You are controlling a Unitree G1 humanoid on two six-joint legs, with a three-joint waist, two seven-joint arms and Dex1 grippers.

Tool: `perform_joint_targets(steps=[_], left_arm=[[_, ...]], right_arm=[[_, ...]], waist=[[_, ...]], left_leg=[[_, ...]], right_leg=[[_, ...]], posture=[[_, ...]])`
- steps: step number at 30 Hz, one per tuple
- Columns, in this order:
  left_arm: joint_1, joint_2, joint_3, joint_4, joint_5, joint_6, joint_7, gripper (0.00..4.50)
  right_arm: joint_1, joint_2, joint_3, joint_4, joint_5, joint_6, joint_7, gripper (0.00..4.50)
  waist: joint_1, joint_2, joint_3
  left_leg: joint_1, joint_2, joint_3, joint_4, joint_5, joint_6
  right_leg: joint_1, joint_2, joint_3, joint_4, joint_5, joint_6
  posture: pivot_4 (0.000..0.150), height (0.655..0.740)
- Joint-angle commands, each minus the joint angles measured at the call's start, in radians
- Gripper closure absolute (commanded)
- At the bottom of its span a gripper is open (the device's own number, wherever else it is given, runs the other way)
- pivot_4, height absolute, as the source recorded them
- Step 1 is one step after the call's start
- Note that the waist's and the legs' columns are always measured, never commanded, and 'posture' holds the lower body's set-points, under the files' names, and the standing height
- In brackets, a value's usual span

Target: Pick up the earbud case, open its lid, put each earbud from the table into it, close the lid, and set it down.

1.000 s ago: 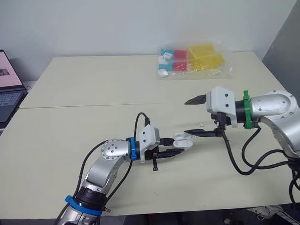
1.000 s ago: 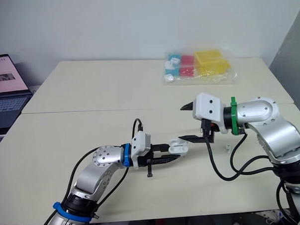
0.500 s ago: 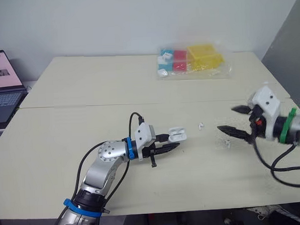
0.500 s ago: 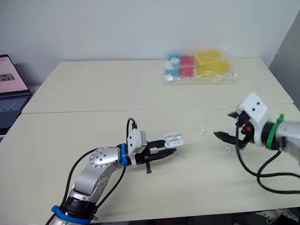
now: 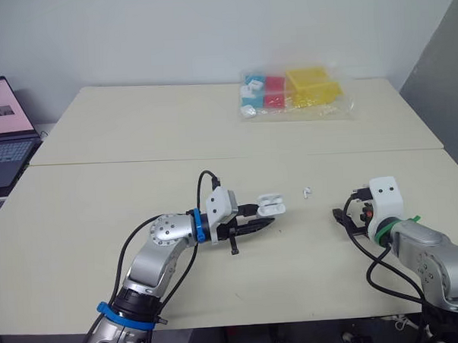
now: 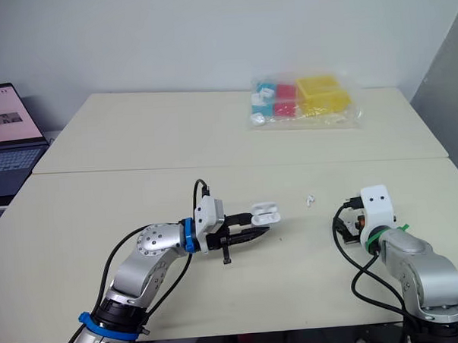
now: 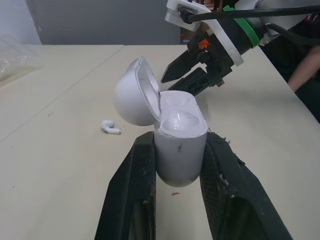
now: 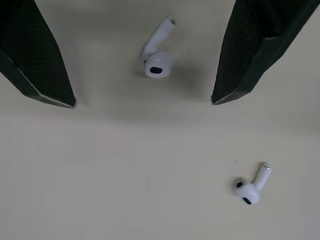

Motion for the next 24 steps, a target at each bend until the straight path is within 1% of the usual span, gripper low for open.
perform_joint_targets(steps=[1, 9, 14, 17, 22, 24], left_arm=[[-0.001, 0.004, 0.003, -0.029, -0.006, -0.016, -0.005, 3.69], [-0.001, 0.007, 0.003, -0.026, -0.003, -0.016, -0.003, 3.69], [-0.001, 0.008, 0.003, -0.028, -0.002, -0.015, -0.001, 3.69], [-0.002, 0.010, 0.003, -0.026, 0.000, -0.017, -0.002, 3.69], [-0.003, 0.011, 0.005, -0.024, 0.003, -0.019, 0.000, 3.69], [-0.004, 0.011, 0.005, -0.023, 0.004, -0.018, 0.002, 3.69]], right_arm=[[0.015, 0.006, -0.036, -0.022, 0.001, 0.005, -0.009, 0.00], [0.065, 0.030, -0.004, 0.006, -0.020, -0.051, -0.021, 0.00], [0.074, 0.048, 0.004, -0.007, -0.014, -0.025, -0.027, 0.00], [0.073, 0.059, 0.004, -0.012, -0.010, -0.003, -0.035, 0.61], [0.063, 0.105, -0.024, -0.033, 0.013, 0.044, -0.033, 2.47], [0.062, 0.098, -0.020, -0.033, 0.010, 0.046, -0.027, 3.22]], waist=[[0.000, 0.000, 0.000], [-0.001, 0.000, 0.000], [-0.002, 0.000, 0.000], [-0.002, 0.000, -0.001], [-0.001, -0.001, -0.001], [-0.001, -0.001, -0.001]], left_leg=[[0.000, 0.000, 0.000, 0.000, 0.000, 0.000], [0.001, 0.000, 0.000, 0.000, 0.000, 0.000], [0.002, 0.000, -0.001, 0.000, 0.000, 0.000], [0.002, 0.000, -0.001, 0.000, 0.000, 0.000], [0.002, 0.000, -0.001, 0.000, 0.000, 0.000], [0.002, 0.000, -0.001, 0.000, 0.000, 0.000]], right_leg=[[0.000, 0.000, 0.000, 0.000, 0.000, 0.000], [0.001, 0.001, 0.000, 0.001, 0.000, 0.000], [0.001, 0.001, 0.000, 0.001, 0.000, 0.000], [0.001, 0.001, 0.000, 0.001, 0.000, 0.000], [0.002, 0.001, 0.000, 0.000, 0.000, 0.000], [0.002, 0.001, 0.000, 0.000, 0.000, 0.000]], posture=[[0.150, 0.7359], [0.150, 0.7359], [0.150, 0.7359], [0.150, 0.7359], [0.150, 0.7359], [0.150, 0.7359]])
